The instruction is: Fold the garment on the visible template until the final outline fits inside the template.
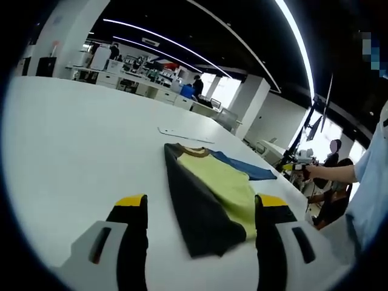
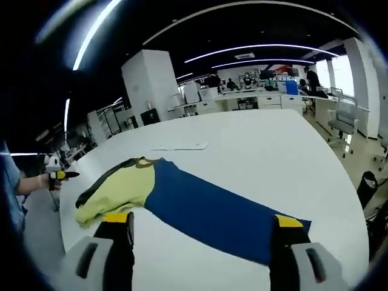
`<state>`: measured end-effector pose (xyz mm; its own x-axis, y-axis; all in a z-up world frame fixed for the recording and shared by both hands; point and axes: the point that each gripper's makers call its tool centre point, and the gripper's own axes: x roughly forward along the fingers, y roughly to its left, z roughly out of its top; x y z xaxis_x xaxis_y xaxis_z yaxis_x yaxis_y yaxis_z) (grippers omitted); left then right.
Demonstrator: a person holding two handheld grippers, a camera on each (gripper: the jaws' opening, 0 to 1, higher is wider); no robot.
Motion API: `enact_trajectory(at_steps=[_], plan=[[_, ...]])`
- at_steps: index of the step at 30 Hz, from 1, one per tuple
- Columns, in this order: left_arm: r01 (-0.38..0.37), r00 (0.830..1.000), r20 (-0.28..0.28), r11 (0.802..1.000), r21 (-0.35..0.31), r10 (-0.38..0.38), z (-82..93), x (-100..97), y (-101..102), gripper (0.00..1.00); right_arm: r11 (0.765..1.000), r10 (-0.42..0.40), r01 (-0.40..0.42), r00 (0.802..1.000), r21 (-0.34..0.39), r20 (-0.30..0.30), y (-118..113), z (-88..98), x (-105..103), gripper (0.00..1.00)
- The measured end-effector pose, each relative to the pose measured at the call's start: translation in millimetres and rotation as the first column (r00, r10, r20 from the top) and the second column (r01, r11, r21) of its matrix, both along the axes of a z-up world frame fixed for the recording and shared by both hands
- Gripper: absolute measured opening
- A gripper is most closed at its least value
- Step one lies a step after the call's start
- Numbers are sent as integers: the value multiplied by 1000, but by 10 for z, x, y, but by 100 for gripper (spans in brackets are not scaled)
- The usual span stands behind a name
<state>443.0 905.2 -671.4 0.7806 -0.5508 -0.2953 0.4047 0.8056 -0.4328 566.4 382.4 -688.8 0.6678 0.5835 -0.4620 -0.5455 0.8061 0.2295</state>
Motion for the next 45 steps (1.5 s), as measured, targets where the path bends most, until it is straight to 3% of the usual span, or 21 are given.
enact_trajectory(at_steps=[10, 19, 26, 28, 33, 38, 45], plan=[[20, 999, -36, 1000, 17, -19, -156, -177, -30, 68, 993, 114, -114, 993, 10, 22, 378, 206, -299, 99], [40, 996, -74, 999, 22, -39, -255, -284, -70, 66, 980, 195, -196, 980, 31, 47, 887, 389, -675, 99], [95, 990, -111, 995, 29, -91, -389, -380, -218, 62, 968, 242, -245, 968, 53, 68, 1232, 514, -870, 97], [115, 988, -112, 992, 52, -109, -436, -401, -260, 61, 966, 253, -256, 966, 48, 62, 1248, 506, -879, 96], [128, 982, -141, 991, 34, -122, -558, -425, -334, 54, 965, 253, -257, 965, 55, 65, 1237, 512, -860, 94], [177, 971, -181, 978, 106, -156, -722, -464, -382, 49, 965, 253, -256, 965, 57, 64, 1224, 512, -854, 91], [225, 966, -174, 955, 191, -193, -795, -436, -438, 35, 966, 241, -245, 969, 77, 60, 1193, 506, -839, 89]])
